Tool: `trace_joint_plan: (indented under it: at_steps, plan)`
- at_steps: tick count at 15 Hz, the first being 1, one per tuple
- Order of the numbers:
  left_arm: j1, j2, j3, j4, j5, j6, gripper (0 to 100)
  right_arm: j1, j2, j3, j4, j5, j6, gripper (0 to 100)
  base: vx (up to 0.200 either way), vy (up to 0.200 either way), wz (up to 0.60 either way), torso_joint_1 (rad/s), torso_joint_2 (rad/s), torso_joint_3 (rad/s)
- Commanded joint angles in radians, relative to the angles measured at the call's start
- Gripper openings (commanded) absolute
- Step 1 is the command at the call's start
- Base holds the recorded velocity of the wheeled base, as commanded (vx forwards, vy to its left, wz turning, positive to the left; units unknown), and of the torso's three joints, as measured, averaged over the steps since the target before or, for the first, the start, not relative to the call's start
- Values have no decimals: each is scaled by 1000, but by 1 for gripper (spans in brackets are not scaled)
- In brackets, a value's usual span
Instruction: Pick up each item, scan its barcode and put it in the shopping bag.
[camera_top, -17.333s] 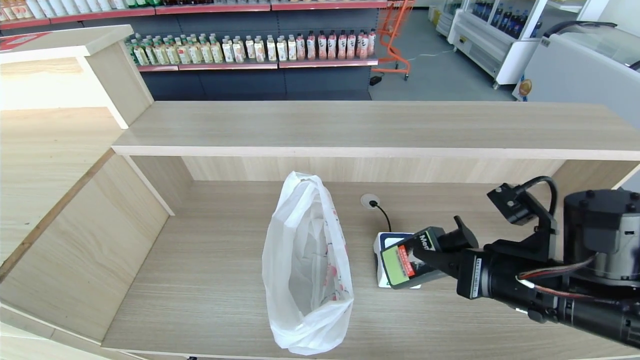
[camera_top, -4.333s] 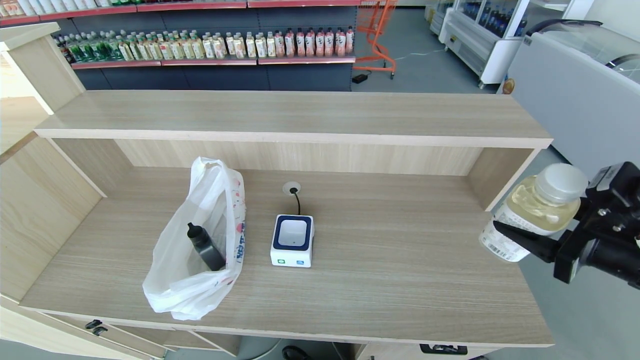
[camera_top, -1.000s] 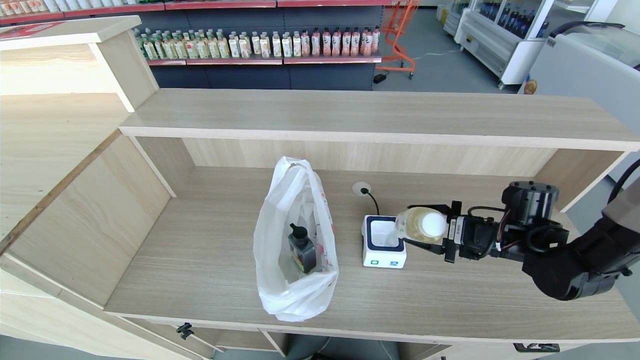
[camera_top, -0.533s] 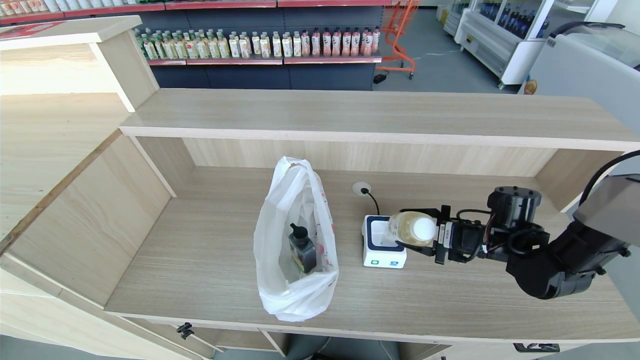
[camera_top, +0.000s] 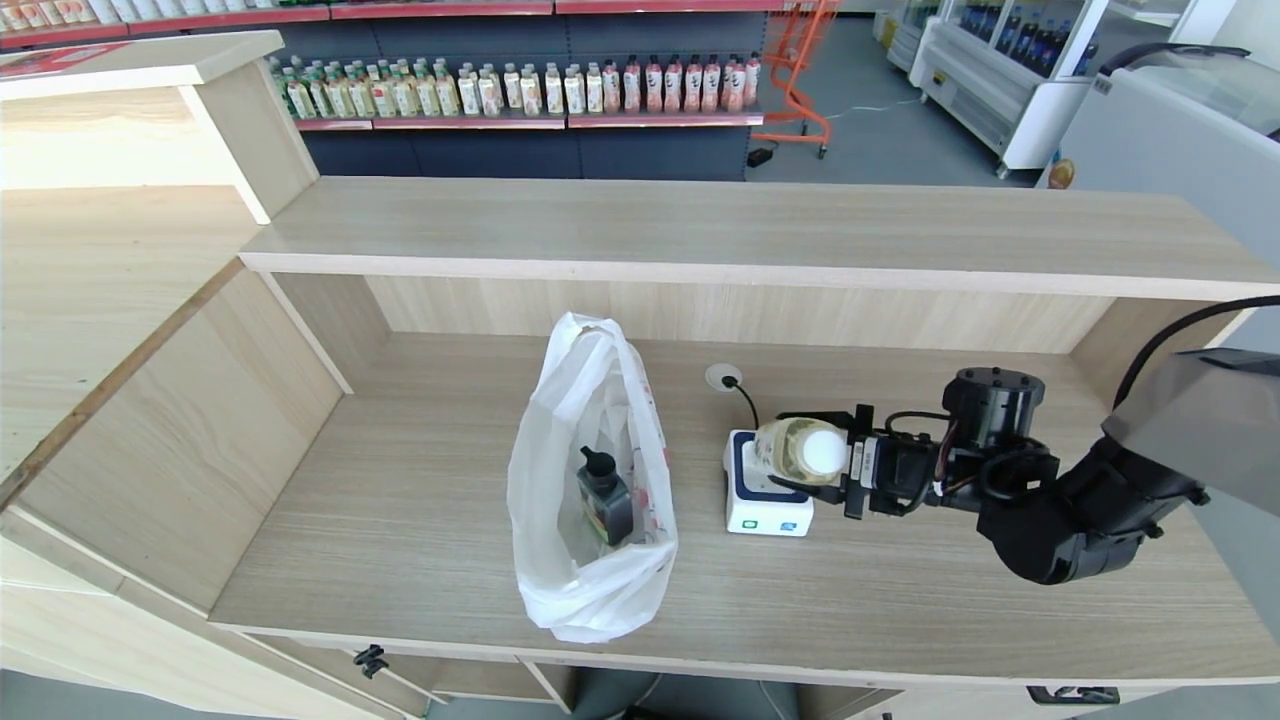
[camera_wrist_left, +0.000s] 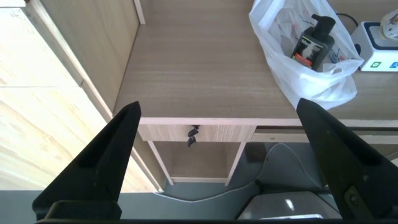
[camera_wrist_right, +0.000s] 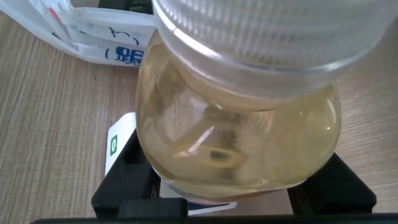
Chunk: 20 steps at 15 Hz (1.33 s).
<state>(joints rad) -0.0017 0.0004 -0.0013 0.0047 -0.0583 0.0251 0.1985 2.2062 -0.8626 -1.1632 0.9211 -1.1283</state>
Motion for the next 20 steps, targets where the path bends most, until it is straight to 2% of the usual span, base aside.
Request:
trace_joint_plan:
  at_steps: [1, 7, 8, 11, 12, 13, 14, 15, 17, 20]
  plan:
    - [0, 0, 0, 0, 0, -1, 100, 12, 26, -15, -1, 1, -2, 0, 0, 0, 0, 0, 0, 0]
    - [0, 0, 0, 0, 0, -1, 100, 9, 23, -15, -7, -1, 5, 0, 0, 0, 0, 0, 0, 0]
    - [0, 0, 0, 0, 0, -1, 100, 9, -26, -7, -9, -2, 73, 0, 0, 0, 0, 0, 0, 0]
    - [0, 0, 0, 0, 0, -1, 100, 9, -326, 71, -7, -39, 467, 0, 0, 0, 0, 0, 0, 0]
    - [0, 0, 1, 0, 0, -1, 100, 9, -395, 103, -7, -90, 562, 0, 0, 0, 0, 0, 0, 0]
    - [0, 0, 0, 0, 0, -1, 100, 18, -514, 169, -1, -202, 763, 0, 0, 0, 0, 0, 0, 0]
    - [0, 0, 1, 0, 0, -1, 100, 39, -580, 211, 2, -289, 903, 0, 0, 0, 0, 0, 0, 0]
    - [0, 0, 1, 0, 0, -1, 100, 56, -619, 249, 4, -363, 984, 0, 0, 0, 0, 0, 0, 0]
    - [0, 0, 1, 0, 0, -1, 100, 58, -642, 326, 2, -427, 1047, 0, 0, 0, 0, 0, 0, 0]
    - [0, 0, 0, 0, 0, -1, 100, 58, -642, 387, -1, -441, 1062, 0, 0, 0, 0, 0, 0, 0]
